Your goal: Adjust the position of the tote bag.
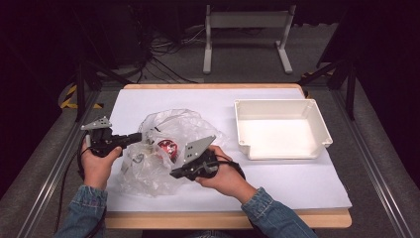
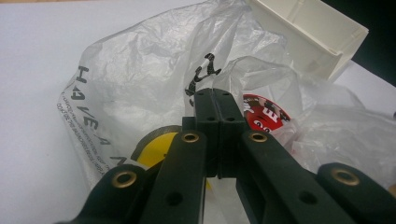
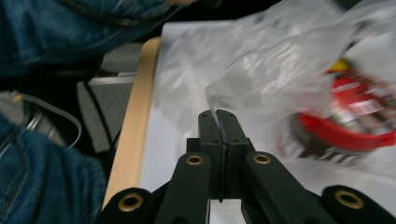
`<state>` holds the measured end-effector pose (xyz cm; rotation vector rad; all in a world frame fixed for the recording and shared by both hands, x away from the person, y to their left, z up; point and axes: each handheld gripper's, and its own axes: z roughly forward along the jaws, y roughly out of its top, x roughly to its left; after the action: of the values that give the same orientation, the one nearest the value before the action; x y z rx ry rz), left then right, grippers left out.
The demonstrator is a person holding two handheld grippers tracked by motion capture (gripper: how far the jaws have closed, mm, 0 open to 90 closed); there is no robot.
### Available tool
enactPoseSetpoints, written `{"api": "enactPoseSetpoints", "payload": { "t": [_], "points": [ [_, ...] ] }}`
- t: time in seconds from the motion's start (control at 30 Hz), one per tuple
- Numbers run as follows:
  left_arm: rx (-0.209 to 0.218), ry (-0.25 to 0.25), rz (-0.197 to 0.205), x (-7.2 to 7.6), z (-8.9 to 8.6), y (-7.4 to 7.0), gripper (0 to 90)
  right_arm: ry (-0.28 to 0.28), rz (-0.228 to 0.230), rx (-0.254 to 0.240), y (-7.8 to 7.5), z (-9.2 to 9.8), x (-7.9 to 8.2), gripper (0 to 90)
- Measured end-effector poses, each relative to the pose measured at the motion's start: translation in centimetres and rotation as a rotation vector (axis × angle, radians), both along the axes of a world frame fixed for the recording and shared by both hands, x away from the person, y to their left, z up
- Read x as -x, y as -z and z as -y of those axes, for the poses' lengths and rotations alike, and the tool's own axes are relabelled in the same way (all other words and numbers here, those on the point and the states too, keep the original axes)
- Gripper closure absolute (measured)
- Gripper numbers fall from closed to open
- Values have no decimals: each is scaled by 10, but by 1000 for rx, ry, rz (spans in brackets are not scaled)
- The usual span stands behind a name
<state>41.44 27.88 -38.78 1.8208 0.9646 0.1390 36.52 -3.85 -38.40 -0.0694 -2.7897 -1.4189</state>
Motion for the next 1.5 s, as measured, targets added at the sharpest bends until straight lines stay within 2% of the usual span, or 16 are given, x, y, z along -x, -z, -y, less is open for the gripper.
{"api": "enactPoseSetpoints", "payload": {
  "t": [0.03, 0.1, 0.23, 0.33, 0.5, 0.63, 0.73, 0.83, 0.9, 1.03, 1.2, 1.33, 1.43, 1.5],
  "points": [
    [-7, -3, 5, -1, -1, 1, 900, -15, -13, 13, 5, -1, 1, 900],
    [5, -20, -11, -1, -3, 3, 900, -37, -30, 42, 14, -2, 2, 900],
    [-10, -42, -18, -4, -6, 9, 900, -47, -71, 87, 28, -1, 2, 900],
    [-13, -59, -42, -7, -8, 14, 900, -36, -91, 114, 37, 1, 0, 900],
    [-39, -73, -58, -10, -4, 20, 900, -23, -117, 146, 45, 6, -1, 900],
    [-92, -69, -99, -16, 3, 31, 900, -6, -121, 181, 48, 9, -3, 900],
    [-89, -72, -122, -19, 3, 38, 900, 7, -130, 198, 52, 12, -5, 900],
    [-74, -71, -111, -17, 4, 36, 900, 19, -136, 173, 52, 15, -7, 864],
    [-72, -60, -86, -15, 6, 33, 900, 31, -127, 142, 48, 18, -7, 784],
    [-72, -46, -73, -13, 10, 30, 900, 68, -91, 66, 34, 24, -8, 552],
    [-76, -43, -75, -13, 9, 31, 900, 121, -63, -19, 12, 39, -11, 446],
    [-77, -40, -71, -12, 9, 30, 900, 169, -34, -76, -2, 51, -15, 465],
    [-80, -35, -66, -11, 11, 29, 900, 222, -9, -106, -11, 58, -19, 566],
    [-84, -28, -54, -11, 12, 28, 900, 257, 5, -108, -16, 60, -21, 670]
  ]
}}
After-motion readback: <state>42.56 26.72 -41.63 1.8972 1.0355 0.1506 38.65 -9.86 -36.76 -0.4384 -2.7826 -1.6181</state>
